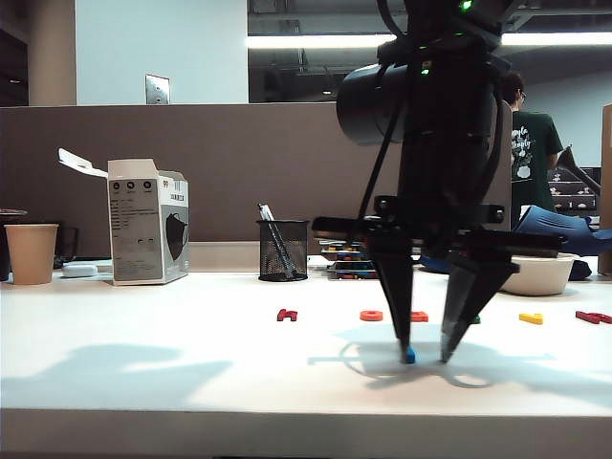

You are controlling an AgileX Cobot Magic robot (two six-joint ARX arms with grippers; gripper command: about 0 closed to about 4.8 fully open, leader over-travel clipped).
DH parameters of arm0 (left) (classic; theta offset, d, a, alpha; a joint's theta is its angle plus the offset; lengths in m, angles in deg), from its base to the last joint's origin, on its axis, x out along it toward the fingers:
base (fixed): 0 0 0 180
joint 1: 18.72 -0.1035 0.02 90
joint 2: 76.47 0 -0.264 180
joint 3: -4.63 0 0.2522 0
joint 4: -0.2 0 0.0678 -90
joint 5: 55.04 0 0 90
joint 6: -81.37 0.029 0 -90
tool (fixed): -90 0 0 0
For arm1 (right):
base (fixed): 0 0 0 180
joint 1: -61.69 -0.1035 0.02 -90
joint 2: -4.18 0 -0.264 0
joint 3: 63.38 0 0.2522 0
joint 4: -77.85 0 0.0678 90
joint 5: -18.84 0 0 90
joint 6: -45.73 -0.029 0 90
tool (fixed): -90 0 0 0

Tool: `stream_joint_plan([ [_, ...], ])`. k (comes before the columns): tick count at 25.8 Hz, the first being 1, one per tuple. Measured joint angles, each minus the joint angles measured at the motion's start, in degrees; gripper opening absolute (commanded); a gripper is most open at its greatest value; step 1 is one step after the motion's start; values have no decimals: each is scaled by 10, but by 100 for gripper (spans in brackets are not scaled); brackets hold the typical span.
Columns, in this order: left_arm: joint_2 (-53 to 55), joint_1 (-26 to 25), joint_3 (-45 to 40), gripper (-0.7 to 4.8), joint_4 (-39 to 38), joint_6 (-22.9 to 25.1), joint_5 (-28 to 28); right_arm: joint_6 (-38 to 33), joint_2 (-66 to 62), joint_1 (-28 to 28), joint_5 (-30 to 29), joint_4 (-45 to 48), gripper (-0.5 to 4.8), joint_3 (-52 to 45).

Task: Select the appropriate letters from the row of letter magnets placed on the table to arrange into the word "love".

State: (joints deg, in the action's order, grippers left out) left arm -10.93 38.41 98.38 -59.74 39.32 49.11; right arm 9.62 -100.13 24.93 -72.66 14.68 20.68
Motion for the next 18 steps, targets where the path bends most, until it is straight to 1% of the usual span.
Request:
stream_joint_plan([
  [2,0,0,0,-4,-1,0,0,15,-4,2,8,-30,154,38],
  [6,0,0,0,-4,-3,0,0,50,1,6,38,-33,154,133],
  [9,0,0,0,-4,-4,0,0,66,-1,24,40,22,154,141],
  [12,0,0,0,-4,-9,0,0,67,-23,44,42,63,154,143],
  [14,0,0,0,-4,-10,0,0,72,-41,52,30,69,154,151],
  [18,0,0,0,-4,-10,0,0,85,-77,55,26,71,154,180],
])
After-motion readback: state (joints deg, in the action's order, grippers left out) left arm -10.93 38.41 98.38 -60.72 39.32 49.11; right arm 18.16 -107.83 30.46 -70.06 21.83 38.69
